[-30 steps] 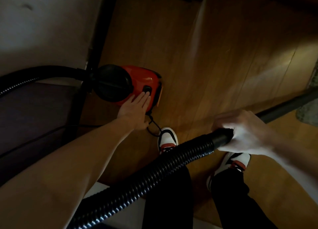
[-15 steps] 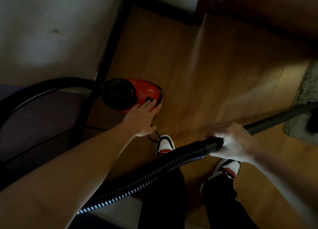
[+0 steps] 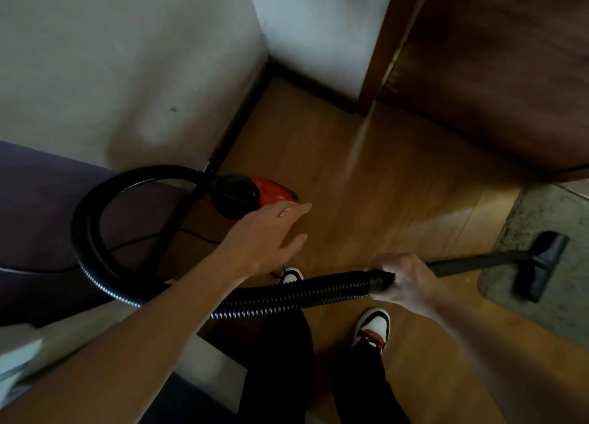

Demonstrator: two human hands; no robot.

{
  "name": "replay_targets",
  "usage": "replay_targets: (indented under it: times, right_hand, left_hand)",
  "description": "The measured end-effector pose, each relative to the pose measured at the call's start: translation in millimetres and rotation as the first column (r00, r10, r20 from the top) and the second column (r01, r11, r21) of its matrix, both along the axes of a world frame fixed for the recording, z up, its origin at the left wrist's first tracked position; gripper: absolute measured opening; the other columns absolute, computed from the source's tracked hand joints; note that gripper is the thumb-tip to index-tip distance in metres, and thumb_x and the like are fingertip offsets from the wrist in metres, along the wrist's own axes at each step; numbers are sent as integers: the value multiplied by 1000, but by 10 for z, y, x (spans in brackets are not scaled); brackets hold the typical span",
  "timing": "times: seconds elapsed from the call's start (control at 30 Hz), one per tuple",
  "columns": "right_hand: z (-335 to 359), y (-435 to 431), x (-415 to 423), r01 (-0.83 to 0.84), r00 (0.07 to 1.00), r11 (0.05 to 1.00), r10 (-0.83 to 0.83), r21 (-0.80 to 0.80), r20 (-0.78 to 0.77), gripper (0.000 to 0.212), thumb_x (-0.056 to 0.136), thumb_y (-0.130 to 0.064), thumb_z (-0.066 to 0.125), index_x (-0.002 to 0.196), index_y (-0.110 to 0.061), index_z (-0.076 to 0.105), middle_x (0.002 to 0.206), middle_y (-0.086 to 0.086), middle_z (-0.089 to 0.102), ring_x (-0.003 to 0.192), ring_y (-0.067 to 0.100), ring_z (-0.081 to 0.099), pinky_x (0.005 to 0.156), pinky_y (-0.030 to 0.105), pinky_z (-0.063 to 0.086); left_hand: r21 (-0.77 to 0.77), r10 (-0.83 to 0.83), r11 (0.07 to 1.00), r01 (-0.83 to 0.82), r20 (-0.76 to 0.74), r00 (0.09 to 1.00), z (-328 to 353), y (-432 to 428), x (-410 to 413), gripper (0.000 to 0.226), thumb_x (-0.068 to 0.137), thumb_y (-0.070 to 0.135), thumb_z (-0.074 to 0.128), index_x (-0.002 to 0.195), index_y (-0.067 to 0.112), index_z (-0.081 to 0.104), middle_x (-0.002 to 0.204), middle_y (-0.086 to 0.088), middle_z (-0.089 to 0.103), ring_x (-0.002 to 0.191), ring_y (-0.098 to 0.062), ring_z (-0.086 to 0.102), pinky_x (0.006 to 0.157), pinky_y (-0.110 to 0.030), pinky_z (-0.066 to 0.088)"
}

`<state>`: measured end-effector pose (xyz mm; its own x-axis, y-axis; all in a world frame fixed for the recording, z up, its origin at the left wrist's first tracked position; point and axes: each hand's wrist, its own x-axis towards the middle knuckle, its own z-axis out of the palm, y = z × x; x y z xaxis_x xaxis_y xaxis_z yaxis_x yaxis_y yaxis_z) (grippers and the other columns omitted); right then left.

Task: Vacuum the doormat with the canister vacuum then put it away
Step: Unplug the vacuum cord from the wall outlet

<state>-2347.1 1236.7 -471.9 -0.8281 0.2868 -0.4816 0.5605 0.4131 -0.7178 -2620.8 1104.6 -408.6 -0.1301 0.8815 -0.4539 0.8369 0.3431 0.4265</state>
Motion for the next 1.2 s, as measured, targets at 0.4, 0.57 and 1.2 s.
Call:
replay_targets:
  times: [0.4,0.57,1.2]
  right_hand:
    - [1157,135,-602,-18,988,998,8,-68,-152,52,76,-3,87,79,-47,58,67,-23,65,75,-10,64,62,4,45]
    - [1620,40,-1067,-105,960,991,80,-83,-267,23,79,-7,86,84,-24,71,70,-17,64,65,-1,61,58,7,42]
    - [2594,105,-3089,-163,905,980,102,-115,-412,45,82,-2,82,70,-41,62,61,-25,61,55,0,55,57,11,39]
  left_hand:
    - [239,140,967,-87,-217,966,1944,-385,153,58,86,67,51,118,21,66,104,4,70,89,-17,66,86,-42,53]
    - [283,246,945,-165,-281,928,2402,-563,-35,49,81,68,54,106,27,64,98,8,69,93,-16,66,99,-49,46]
    - [526,431,817,-237,-284,857,3278,-650,-1663,54,74,69,60,116,34,62,115,8,60,117,-16,52,115,-61,25]
